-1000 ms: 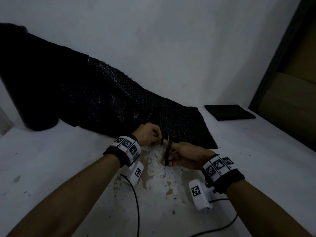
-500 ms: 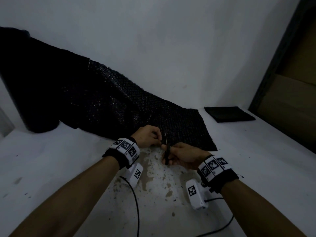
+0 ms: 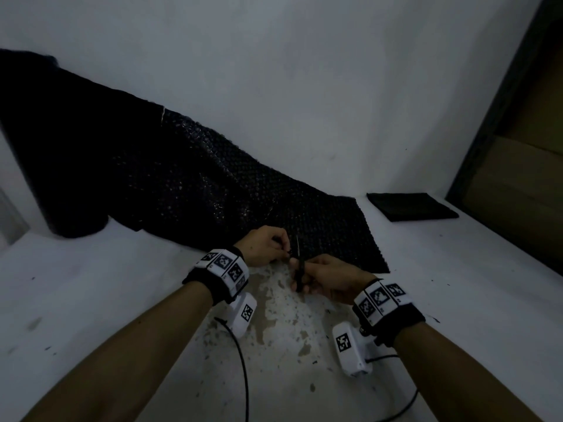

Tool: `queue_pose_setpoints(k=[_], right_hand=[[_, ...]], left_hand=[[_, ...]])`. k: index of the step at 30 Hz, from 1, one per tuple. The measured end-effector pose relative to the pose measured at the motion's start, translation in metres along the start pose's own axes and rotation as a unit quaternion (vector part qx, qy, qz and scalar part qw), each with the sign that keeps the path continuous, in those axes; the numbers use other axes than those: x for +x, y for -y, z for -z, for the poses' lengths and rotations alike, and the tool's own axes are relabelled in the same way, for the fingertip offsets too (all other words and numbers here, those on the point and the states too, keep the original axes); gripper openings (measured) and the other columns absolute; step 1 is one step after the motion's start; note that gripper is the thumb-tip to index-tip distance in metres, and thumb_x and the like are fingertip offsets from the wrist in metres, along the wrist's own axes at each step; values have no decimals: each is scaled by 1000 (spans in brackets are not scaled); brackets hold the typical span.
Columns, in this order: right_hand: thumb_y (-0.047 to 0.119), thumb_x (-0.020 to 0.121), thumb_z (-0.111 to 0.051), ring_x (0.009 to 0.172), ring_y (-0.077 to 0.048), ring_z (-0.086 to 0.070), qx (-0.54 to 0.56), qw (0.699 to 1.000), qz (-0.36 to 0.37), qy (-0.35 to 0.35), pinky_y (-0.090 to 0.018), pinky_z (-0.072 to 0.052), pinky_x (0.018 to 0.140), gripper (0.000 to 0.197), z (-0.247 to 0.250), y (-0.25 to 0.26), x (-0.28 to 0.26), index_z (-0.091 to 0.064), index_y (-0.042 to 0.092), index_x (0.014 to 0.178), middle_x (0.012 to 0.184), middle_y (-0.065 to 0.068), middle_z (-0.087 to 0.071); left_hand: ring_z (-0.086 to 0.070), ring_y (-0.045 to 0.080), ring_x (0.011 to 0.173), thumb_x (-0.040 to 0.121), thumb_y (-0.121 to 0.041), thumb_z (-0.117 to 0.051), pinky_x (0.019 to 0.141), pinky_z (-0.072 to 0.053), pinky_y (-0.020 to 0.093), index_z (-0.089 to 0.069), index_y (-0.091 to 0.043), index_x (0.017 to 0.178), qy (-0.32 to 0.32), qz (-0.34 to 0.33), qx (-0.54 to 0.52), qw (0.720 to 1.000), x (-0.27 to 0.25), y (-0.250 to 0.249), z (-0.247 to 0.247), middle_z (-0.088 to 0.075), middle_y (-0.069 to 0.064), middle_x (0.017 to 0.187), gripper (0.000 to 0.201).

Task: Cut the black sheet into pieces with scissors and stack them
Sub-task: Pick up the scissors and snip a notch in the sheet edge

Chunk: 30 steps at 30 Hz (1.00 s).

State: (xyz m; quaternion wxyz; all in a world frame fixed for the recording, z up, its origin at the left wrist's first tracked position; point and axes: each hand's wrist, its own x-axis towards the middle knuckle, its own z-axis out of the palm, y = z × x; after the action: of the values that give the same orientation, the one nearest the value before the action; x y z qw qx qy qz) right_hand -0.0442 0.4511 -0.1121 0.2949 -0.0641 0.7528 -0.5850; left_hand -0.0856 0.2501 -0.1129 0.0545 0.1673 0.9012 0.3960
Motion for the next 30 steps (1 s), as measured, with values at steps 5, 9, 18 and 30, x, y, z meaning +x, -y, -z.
queue_pose_setpoints(k=[5,9,18,30], right_hand=[[30,102,-55,55,-8,-55,5,1000,17,0,-18,-47,57,34,-2,1,3,-67,1,88,78,-9,-69],[31,101,-56,55,-9,-54,2,1000,27,-9,-19,-46,57,36,-2,-3,3,-68,-1,90,77,-9,-69],[36,100,-56,62,-12,-58,-8,1000,12,-2,-28,-49,71,39,0,2,8,-69,1,91,81,-10,-73],[36,100,-58,61,-12,-57,17,999,35,-5,-24,-52,66,37,1,-2,12,-69,3,87,80,-10,-71]], left_hand=[[-54,8,62,91,-18,-71,65,-47,28,-63,-20,85,0,0,-18,1000,0,3,1,-60,-7,67,10],[-54,8,60,90,-17,-71,65,-46,29,-62,-21,83,-2,2,-25,1000,2,6,1,-59,-10,62,12],[-55,12,61,90,-19,-70,66,-46,34,-61,-23,83,-2,7,-50,999,3,12,1,-61,-4,64,12],[-54,13,63,91,-16,-69,66,-45,32,-61,-21,84,-14,29,-70,997,3,13,1,-61,-4,65,12]])
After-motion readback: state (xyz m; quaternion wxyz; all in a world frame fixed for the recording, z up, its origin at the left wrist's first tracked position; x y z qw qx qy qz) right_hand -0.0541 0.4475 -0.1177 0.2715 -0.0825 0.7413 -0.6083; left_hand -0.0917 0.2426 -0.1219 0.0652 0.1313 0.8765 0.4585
